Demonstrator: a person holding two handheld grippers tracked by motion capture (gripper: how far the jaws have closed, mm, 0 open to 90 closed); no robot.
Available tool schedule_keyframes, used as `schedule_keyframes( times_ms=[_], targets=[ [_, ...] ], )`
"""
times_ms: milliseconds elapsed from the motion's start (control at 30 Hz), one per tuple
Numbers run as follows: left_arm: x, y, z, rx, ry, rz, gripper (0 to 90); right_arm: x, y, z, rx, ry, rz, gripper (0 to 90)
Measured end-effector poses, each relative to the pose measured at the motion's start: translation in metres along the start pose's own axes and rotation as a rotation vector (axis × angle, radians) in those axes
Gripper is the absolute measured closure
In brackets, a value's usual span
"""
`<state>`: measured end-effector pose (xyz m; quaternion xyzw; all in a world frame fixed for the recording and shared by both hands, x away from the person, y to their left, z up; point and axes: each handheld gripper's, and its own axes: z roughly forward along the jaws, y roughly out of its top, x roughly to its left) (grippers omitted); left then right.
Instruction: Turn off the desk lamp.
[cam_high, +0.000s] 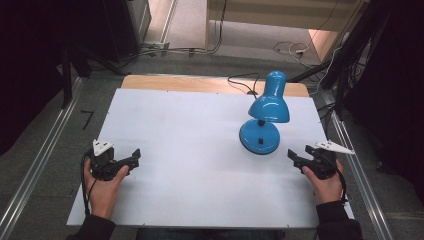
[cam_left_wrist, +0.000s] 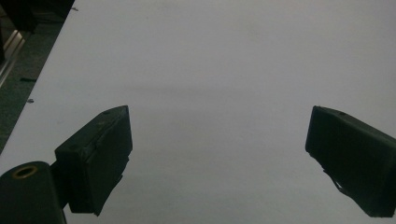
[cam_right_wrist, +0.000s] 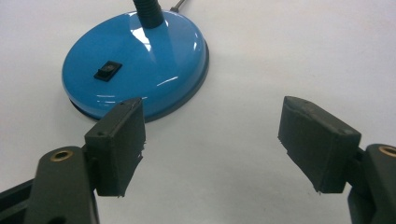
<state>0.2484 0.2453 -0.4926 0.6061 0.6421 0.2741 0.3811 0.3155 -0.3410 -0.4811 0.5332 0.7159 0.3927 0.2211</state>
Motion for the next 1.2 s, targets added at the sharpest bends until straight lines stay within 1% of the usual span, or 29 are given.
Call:
schedule_keyframes(
  times_ms=[167,467,533,800,933,1033,1067,1100,1133,1167,1200],
  targets=[
    [0.0,0.0,0.0,0.001,0.0,0.0,8.1,-0.003,-0.003,-0.004,0.0,0.001,0.003,21.7],
    [0.001,0.0,0.0,0.0,-0.003,-0.007,8.1,-0.01,-0.01,-0.01,0.003,-0.018,0.012,21.5],
    [0.0,0.0,0.0,0.001,-0.003,-0.005,8.1,-0.012,-0.012,-0.012,0.007,-0.02,0.02,21.5],
    [0.0,0.0,0.0,0.003,-0.004,-0.004,8.1,-0.018,-0.02,-0.016,0.022,-0.033,0.027,21.1],
    [0.0,0.0,0.0,0.004,-0.002,-0.002,8.1,-0.025,-0.027,-0.013,0.057,-0.061,0.009,19.7],
    [0.0,0.0,0.001,0.004,-0.002,-0.002,8.1,-0.034,-0.034,-0.006,0.099,-0.083,0.022,17.6],
    [-0.001,0.0,0.001,0.003,-0.002,-0.002,8.1,-0.036,-0.036,-0.003,0.105,-0.093,0.014,16.3],
    [-0.001,0.0,0.001,0.004,-0.002,0.0,8.1,-0.037,-0.036,-0.001,0.121,-0.096,0.015,14.5],
    [-0.001,0.0,0.001,0.005,0.0,0.0,8.1,-0.037,-0.035,0.0,0.12,-0.092,0.009,14.4],
    [-0.001,-0.001,0.001,0.006,0.0,0.001,8.1,-0.036,-0.035,0.001,0.124,-0.1,0.008,13.7],
    [-0.002,-0.001,0.002,0.007,-0.001,0.0,8.1,-0.035,-0.034,0.002,0.129,-0.105,-0.006,12.7]
  ],
)
